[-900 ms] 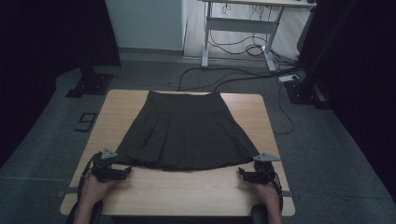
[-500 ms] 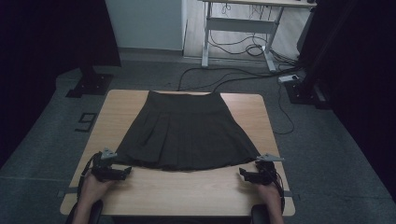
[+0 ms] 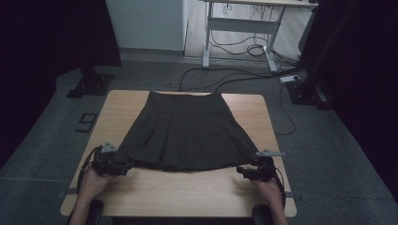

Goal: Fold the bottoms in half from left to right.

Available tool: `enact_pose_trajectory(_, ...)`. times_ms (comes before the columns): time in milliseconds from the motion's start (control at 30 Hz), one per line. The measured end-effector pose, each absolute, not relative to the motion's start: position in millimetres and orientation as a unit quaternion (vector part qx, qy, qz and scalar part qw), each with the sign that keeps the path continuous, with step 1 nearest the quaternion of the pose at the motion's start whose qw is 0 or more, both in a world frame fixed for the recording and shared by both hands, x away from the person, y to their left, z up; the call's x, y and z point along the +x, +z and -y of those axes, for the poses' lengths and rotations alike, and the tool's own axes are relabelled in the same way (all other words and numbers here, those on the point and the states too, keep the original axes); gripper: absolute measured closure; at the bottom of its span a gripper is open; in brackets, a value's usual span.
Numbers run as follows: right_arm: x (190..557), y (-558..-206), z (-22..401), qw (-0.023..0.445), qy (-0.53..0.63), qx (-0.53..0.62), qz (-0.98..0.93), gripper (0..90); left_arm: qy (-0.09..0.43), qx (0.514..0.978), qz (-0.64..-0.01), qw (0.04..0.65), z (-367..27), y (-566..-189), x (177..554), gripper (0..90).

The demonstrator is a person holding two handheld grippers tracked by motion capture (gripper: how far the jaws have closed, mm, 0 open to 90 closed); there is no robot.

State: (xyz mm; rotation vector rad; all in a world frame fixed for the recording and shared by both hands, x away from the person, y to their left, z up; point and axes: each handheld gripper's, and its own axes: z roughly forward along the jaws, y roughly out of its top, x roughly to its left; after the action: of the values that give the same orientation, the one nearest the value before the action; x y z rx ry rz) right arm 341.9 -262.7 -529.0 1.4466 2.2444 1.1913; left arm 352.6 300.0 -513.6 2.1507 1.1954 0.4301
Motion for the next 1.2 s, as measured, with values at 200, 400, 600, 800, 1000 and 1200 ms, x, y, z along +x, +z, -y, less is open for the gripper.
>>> enact_pose_trajectory(200, 361, -520, 252, 0.129, 0.407, 0.491, -0.760, 12.2, 0.166, 0.817, -0.450, 0.322, -293, -502, 375, 0.0)
enact_pose_trajectory(400, 384, -514, 234, 0.152, 0.398, 0.491, -0.760, 9.0, 0.159, 0.807, -0.463, 0.331, -291, -501, 402, 4.2)
enact_pose_trajectory(600, 409, -518, 212, 0.164, 0.382, 0.484, -0.770, 14.5, 0.156, 0.801, -0.478, 0.327, -287, -510, 429, 18.1)
enact_pose_trajectory(800, 424, -533, 199, 0.167, 0.365, 0.484, -0.778, 19.4, 0.155, 0.814, -0.474, 0.297, -281, -525, 443, 42.3)
enact_pose_trajectory(1000, 420, -547, 201, 0.185, 0.352, 0.474, -0.785, 26.4, 0.157, 0.825, -0.458, 0.290, -278, -531, 435, 56.5)
enact_pose_trajectory(1200, 408, -547, 202, 0.196, 0.337, 0.472, -0.791, 26.0, 0.162, 0.826, -0.453, 0.295, -270, -532, 419, 60.0)
